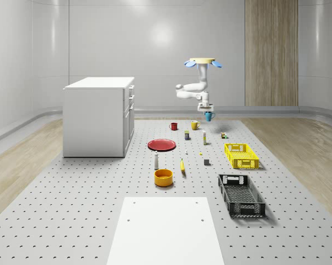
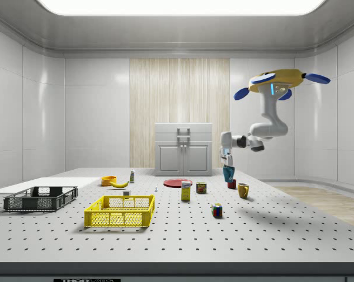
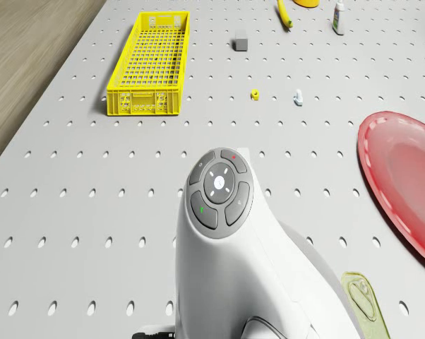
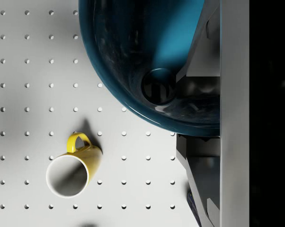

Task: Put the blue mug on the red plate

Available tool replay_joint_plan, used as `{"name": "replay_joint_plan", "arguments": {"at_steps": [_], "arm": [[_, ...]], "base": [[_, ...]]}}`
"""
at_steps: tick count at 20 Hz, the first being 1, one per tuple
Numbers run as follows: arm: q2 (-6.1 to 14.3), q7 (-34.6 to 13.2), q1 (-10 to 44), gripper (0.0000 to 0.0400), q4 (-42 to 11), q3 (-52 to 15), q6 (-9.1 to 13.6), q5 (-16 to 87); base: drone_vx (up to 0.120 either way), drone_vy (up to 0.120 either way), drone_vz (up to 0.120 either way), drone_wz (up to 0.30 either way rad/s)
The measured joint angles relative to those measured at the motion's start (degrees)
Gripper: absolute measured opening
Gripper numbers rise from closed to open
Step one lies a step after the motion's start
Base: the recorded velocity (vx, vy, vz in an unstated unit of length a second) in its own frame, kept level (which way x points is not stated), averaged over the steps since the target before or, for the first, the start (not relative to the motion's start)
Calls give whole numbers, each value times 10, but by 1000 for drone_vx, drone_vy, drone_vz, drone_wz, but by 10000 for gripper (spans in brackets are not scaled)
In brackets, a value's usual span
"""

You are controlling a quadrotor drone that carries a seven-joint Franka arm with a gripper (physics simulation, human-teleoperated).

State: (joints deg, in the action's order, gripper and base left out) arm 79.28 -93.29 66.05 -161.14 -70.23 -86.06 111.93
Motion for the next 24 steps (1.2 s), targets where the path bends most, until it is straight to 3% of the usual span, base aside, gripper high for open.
{"name": "replay_joint_plan", "arguments": {"at_steps": [2,24], "arm": [[2,-1,1,100,0,0,-2,-1],[23,-7,9,100,2,-4,-21,-11]], "base": [[120,-120,100,0],[120,-120,0,0]]}}
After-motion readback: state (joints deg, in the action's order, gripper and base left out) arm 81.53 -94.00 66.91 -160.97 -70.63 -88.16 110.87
